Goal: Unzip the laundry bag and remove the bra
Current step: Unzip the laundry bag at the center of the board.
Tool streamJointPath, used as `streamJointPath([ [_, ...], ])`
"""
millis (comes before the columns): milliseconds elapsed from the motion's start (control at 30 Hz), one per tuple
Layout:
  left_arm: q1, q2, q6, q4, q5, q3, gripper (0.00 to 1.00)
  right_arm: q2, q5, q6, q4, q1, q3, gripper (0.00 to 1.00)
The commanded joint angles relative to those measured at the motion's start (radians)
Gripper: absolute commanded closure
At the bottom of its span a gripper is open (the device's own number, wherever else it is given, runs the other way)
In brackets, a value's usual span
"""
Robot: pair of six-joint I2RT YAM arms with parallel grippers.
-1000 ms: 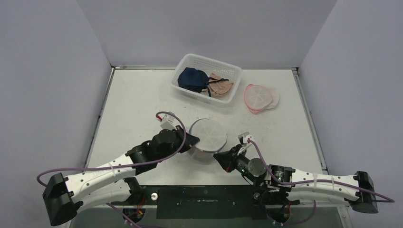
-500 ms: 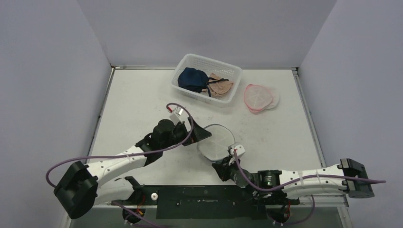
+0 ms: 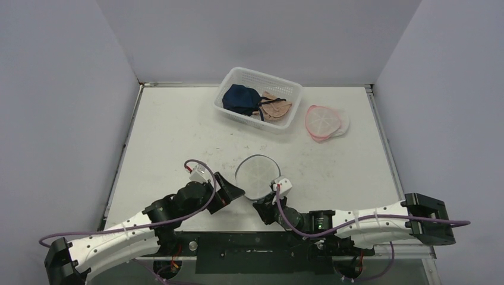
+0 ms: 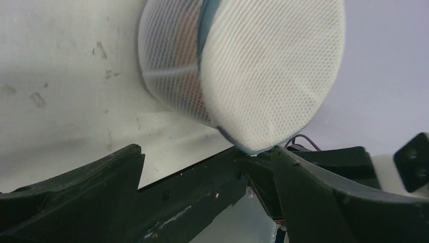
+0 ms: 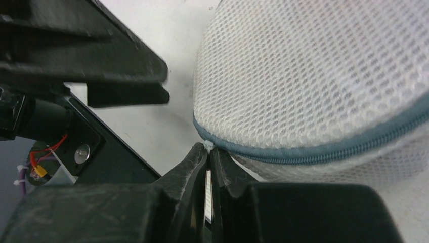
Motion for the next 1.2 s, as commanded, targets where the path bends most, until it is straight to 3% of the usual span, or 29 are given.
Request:
streamJointPath([
  [0,-0.097,0.012,-0.143,0.042,-0.097,-0.045,0.04,0.059,-0.069,-0.037,0.113,-0.025,0.069,0.95],
  [133,-0.170,0.081,-0.209,0.187,-0.175,-0.058,0.00,0.098,-0.123,-0.052,0.153,-0.028,0.080,0.95],
  [233,-0.201,0.121,-0.235,0.263,-0.254,-0.046,0.10,0.101,-0.148,-0.061,0.168,-0.027,0.076,0.95],
  [467,-0.231,0.169,-0.297,0.360,-0.355,-0.074,0.39,0.065,-0.151,-0.066,0.166,-0.026,0.052,0.95],
  [633,-0.232,0.210,-0.308,0.398,-0.375,-0.085,0.65,0.050,-0.148,-0.066,0.182,-0.025,0.037,0.95],
  [733,-0.232,0.225,-0.305,0.394,-0.380,-0.080,0.81,0.047,-0.138,-0.065,0.180,-0.022,0.036,0.95],
  [900,-0.230,0.198,-0.289,0.353,-0.404,-0.080,0.99,0.014,-0.084,-0.061,0.089,-0.016,0.041,0.95],
  [1167,-0.216,0.160,-0.215,0.314,-0.389,-0.066,1.00,-0.089,0.051,-0.003,-0.201,-0.015,0.040,0.95],
])
